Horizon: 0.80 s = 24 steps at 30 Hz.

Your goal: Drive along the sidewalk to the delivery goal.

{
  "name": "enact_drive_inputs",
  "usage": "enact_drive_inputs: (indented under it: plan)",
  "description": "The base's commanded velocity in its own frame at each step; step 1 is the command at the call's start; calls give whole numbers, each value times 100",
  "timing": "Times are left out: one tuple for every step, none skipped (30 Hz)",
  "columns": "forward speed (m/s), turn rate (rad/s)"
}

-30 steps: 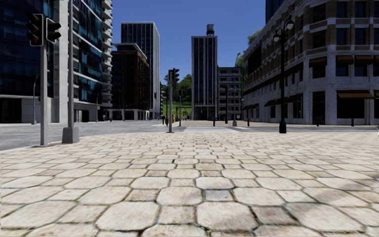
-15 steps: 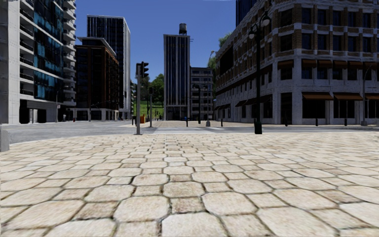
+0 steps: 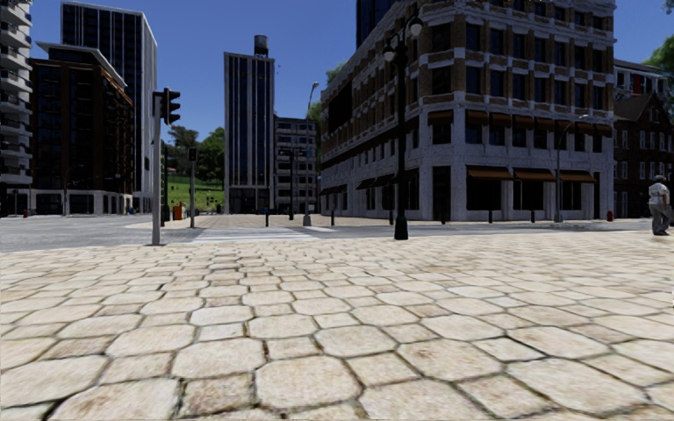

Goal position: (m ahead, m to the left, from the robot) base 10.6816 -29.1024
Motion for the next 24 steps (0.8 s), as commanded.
enact_drive_inputs:
  plan:
    - [200,-48]
    - [200,-48]
    - [200,-48]
    - [200,-48]
    - [200,-48]
    - [200,-48]
    - [200,-48]
    - [200,-48]
    - [200,-48]
    - [200,-48]
    - [200,-48]
    - [200,-48]
    - [200,-48]
    - [200,-48]
    - [200,-48]
    - [200,-48]
    - [200,-48]
    - [200,-48]
    - [200,-48]
    - [200,-48]
    - [200,-48]
    - [200,-48]
    - [200,-48]
    - [200,-48]
